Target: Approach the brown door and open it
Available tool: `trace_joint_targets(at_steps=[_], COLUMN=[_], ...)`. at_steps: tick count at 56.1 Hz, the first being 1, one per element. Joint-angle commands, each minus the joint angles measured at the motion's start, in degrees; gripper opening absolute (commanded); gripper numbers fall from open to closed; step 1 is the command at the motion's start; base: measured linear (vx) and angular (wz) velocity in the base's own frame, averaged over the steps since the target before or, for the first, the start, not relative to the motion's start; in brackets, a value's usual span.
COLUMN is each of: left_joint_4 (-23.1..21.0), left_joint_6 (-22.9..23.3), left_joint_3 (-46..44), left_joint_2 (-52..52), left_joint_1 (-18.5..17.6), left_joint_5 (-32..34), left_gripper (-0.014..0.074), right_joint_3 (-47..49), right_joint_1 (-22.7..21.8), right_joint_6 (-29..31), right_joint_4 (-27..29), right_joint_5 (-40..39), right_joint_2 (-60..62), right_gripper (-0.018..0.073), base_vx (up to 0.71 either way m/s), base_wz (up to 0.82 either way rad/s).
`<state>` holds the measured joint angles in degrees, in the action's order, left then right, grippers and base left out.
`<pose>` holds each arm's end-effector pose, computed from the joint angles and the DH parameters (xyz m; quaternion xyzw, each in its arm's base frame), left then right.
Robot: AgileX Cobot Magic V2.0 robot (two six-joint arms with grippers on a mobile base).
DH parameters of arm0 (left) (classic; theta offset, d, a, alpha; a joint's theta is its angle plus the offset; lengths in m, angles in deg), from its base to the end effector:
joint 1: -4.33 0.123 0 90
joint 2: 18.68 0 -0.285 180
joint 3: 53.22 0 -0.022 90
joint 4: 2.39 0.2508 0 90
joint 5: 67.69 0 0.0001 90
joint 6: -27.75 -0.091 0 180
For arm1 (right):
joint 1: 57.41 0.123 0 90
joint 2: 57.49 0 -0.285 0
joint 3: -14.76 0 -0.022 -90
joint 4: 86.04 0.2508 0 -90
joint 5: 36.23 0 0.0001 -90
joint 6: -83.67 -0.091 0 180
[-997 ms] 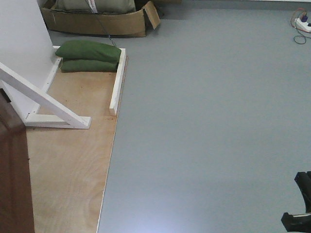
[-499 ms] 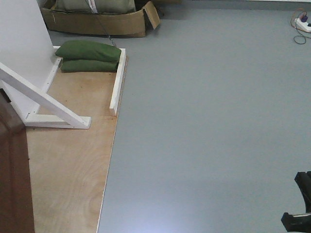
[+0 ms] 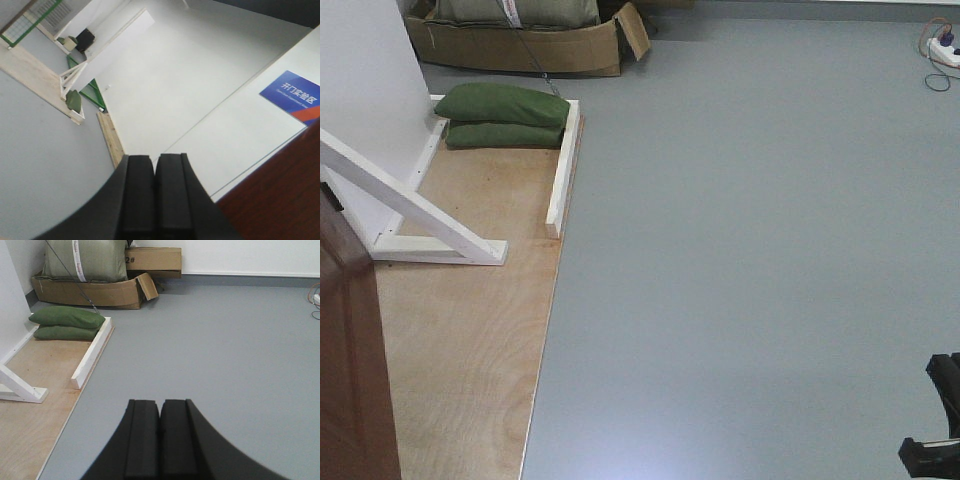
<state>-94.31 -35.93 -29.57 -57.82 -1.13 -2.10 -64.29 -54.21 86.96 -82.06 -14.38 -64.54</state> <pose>0.0345 0.0799 0.4519 -0.5425 0.3532 0.0646 0.7594 0.0522 0.0053 0.1689 -0.0273 0.8080 0.0289 0.5878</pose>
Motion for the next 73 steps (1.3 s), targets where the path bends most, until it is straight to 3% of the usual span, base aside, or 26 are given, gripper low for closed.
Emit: trace_joint_targets(at_steps=[1,19,39,58,73], left_joint_4=[2.36,3.15,19.44,19.71,17.31], left_joint_6=[-0.1,-0.1,-0.1,0.02,0.07], left_joint_3=[-1.22,-1.22,-1.22,-1.22,-1.22], left_joint_2=[-1.75,-1.75,-3.45,-9.74,-15.01], left_joint_1=[-0.57,-0.63,-0.74,-0.74,-1.24], left_joint_5=[-16.19,-28.92,-55.57,-66.45,-68.23], left_gripper=[-0.0003,-0.0003,-0.0003,-0.0003,-0.0003], right_joint_3=[-0.19,-0.19,-0.19,-0.19,-0.19], right_joint_1=[-0.09,-0.09,-0.09,-0.09,-0.09], right_joint_6=[0.49,0.49,0.49,0.49,0.49], right_joint_4=[-0.4,-0.4,-0.4,-0.4,-0.4], right_joint_5=[-4.43,-4.58,-4.58,-4.58,-4.58], right_joint_2=[0.32,0.32,0.32,0.32,0.32], right_gripper=[0.0,0.0,0.0,0.0,0.0], base_vx=[0.0,0.0,0.0,0.0,0.0], base_wz=[0.0,0.0,0.0,0.0,0.0])
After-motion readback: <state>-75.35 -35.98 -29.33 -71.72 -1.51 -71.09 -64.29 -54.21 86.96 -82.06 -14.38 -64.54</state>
